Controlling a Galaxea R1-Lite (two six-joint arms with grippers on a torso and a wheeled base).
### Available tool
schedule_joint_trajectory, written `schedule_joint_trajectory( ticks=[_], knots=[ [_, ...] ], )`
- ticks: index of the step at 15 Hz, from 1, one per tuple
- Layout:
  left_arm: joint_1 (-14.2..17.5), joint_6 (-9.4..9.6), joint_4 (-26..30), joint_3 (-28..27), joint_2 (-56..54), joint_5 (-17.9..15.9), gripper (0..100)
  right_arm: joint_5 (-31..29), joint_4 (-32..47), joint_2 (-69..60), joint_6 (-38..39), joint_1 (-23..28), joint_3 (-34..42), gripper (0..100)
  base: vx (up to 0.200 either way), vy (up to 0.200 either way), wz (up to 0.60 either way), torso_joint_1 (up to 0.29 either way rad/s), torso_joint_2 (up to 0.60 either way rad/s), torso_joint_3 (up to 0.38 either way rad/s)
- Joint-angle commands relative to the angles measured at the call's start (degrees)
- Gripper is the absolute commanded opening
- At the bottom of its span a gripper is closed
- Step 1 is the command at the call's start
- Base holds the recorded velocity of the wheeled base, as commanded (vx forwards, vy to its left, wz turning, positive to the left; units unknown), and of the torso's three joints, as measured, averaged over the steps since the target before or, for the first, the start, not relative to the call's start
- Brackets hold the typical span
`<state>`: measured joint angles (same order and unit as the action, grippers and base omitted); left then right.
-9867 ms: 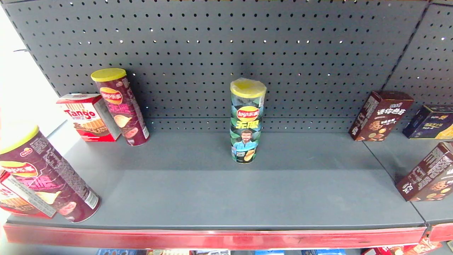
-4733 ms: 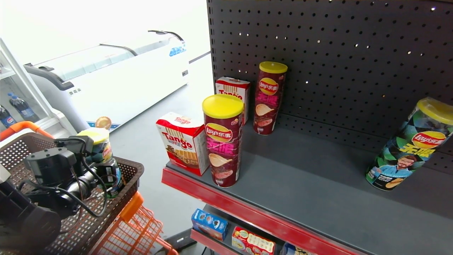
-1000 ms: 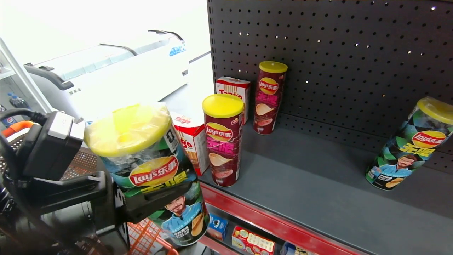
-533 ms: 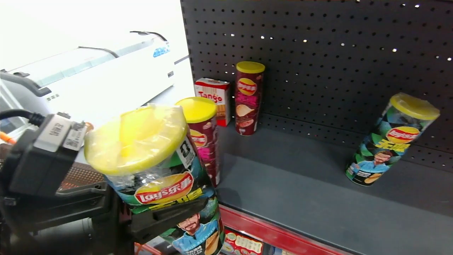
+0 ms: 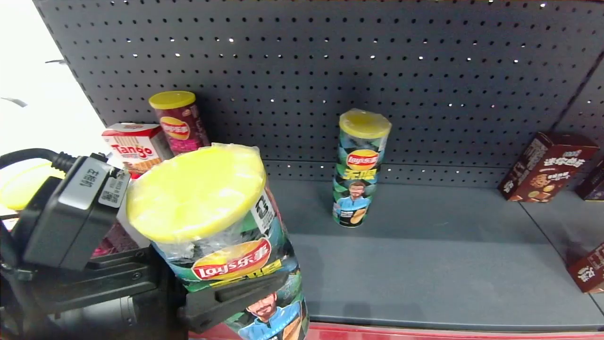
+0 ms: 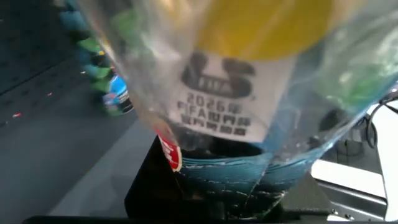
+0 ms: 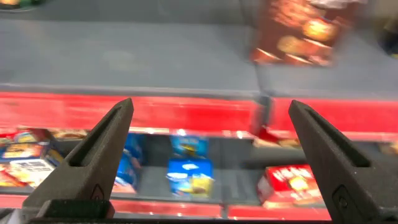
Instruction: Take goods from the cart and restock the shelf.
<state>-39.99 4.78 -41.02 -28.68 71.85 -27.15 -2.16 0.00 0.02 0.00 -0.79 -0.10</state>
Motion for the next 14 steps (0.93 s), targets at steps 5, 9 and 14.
schedule_joint_trajectory(
  ticks=[5,9,14],
  knots=[
    [0.35,-0.12,-0.02,0.91,-0.22,0.08,0,0.05,0.0,-0.02,0.0,0.0,0.01,100,0.0,0.0,0.0,0.0,0.0,0.0],
    [0.43,-0.12,-0.02,0.91,-0.13,0.25,0,0.05,0.0,-0.02,0.0,0.0,0.01,100,0.0,0.0,0.0,0.0,0.0,0.0],
    [0.43,0.41,-0.11,0.82,1.1,0.25,0,0.14,-0.09,-0.02,0.0,0.0,0.01,100,0.0,0.0,-0.24,0.001,0.0,0.0]
  ],
)
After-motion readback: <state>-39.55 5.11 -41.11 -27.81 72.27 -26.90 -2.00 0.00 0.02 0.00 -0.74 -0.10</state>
